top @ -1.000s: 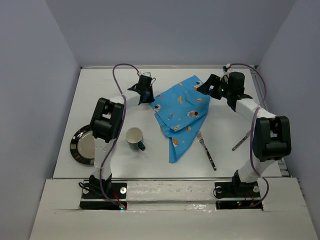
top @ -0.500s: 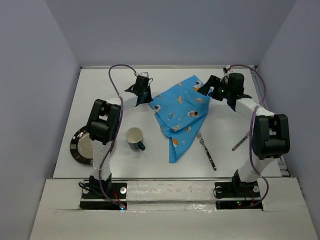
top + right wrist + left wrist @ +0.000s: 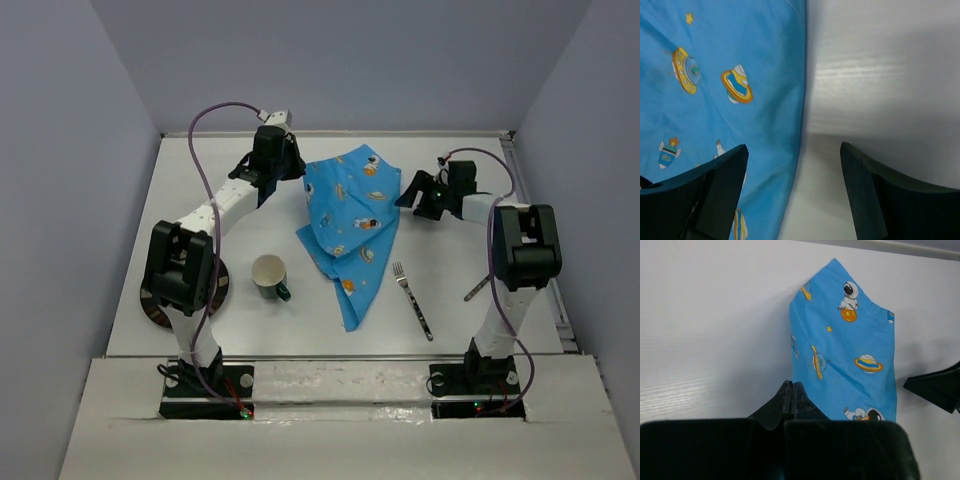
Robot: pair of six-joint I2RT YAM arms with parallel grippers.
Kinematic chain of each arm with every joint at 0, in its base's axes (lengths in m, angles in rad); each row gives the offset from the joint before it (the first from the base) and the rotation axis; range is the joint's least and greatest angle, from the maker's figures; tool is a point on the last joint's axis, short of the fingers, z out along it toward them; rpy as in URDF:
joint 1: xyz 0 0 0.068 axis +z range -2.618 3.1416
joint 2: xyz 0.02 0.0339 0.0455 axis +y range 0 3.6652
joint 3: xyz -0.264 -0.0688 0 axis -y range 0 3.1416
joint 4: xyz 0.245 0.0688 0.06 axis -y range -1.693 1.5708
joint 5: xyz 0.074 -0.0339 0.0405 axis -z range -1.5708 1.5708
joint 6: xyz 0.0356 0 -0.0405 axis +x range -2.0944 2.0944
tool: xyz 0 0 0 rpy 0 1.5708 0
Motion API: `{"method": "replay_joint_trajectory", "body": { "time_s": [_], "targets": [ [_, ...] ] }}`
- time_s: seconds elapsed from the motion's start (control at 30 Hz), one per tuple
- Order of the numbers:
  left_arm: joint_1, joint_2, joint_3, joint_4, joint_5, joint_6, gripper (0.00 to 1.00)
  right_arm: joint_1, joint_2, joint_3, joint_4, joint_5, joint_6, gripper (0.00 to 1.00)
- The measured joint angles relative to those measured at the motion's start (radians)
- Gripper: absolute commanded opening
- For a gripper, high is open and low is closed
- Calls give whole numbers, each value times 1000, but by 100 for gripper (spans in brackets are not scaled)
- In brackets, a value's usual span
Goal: Set the dinner table for one person
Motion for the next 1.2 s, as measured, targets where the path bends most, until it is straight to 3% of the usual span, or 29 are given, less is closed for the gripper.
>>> {"method": "replay_joint_trajectory", "body": {
  "time_s": [0.07,0.23,0.27,0.53,0.87,0.9,0.97,1.0,1.03,1.07,1.1,1.2],
  "targets": [
    [0,0,-2,-8,11,-1,0,24,39,49,1,-34,16,71],
    [-3,-2,-2,-8,29,-2,0,70,142,136,57,-119,85,4],
    [-3,-3,-2,-8,31,-2,0,75,151,140,66,-123,92,0],
    [-3,-65,34,-29,71,-2,0,79,123,186,80,-93,170,0],
    [-7,-340,45,26,40,5,0,91,-231,549,-150,188,-22,0],
    [-7,-356,34,38,39,4,0,95,-248,568,-161,207,-35,3],
    [-7,-391,-3,68,29,1,0,113,-245,644,-199,243,-65,28],
    [-6,-404,-34,79,25,-1,0,122,-232,676,-212,252,-72,63],
    [-6,-406,-47,83,22,-3,0,139,-195,732,-219,262,-87,78],
    [-5,-407,-77,87,16,-7,0,164,-140,790,-240,268,-97,84],
    [-1,-407,-109,90,12,-8,0,184,-85,843,-251,266,-115,97],
    [13,-401,-201,75,-7,-16,0,239,127,994,-330,243,-152,100]
  ]
}}
